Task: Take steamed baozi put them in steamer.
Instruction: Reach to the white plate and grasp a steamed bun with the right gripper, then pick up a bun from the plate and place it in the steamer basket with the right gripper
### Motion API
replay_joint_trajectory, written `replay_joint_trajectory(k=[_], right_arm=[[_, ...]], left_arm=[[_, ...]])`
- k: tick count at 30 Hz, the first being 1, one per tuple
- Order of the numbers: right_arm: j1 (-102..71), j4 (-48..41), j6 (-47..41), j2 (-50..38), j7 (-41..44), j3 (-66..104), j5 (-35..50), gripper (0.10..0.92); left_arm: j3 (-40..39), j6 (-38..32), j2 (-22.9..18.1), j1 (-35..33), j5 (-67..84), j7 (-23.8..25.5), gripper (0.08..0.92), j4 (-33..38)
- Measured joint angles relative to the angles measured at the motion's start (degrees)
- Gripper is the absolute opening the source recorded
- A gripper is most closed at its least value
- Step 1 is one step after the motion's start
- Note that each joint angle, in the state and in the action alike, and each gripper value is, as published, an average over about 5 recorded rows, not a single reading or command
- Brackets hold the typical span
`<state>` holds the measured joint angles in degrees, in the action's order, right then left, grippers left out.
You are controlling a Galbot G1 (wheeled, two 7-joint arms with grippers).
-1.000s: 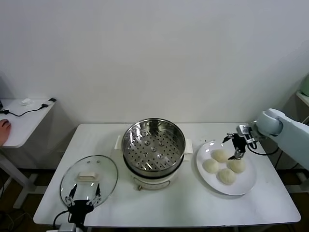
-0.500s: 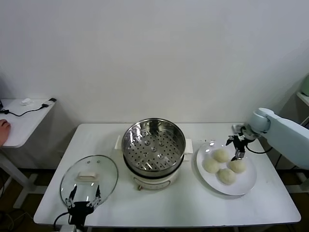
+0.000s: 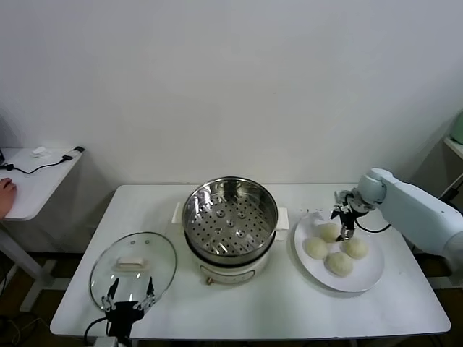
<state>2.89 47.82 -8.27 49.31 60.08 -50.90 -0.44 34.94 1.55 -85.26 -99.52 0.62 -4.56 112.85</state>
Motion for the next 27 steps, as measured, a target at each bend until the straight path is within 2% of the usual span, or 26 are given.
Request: replay_joint_trajectory(k=[5, 8, 17, 27], right_arm=[[-0.1, -0.1, -0.9, 0.0, 0.2, 0.1, 0.5, 0.598], [0.1, 0.3, -1.2, -0.2, 0.3, 0.0, 0.8, 0.543], [5.3, 4.4, -1.1, -2.5, 1.6, -3.3, 4.0, 0.531], [25.7, 15.3, 3.6, -1.2, 4.2, -15.0, 11.4, 0.541]], left_arm=[[-0.3, 0.0, -0.2, -0.3, -0.3, 0.0, 0.823, 0.2], [-0.3, 0.0, -0.2, -0.4, -0.4, 0.0, 0.823, 0.4], [-0.6, 0.0, -0.3, -0.9, -0.9, -0.2, 0.823, 1.1], [-1.7, -0.1, -0.5, -1.4, -1.6, -0.3, 0.823, 1.8]])
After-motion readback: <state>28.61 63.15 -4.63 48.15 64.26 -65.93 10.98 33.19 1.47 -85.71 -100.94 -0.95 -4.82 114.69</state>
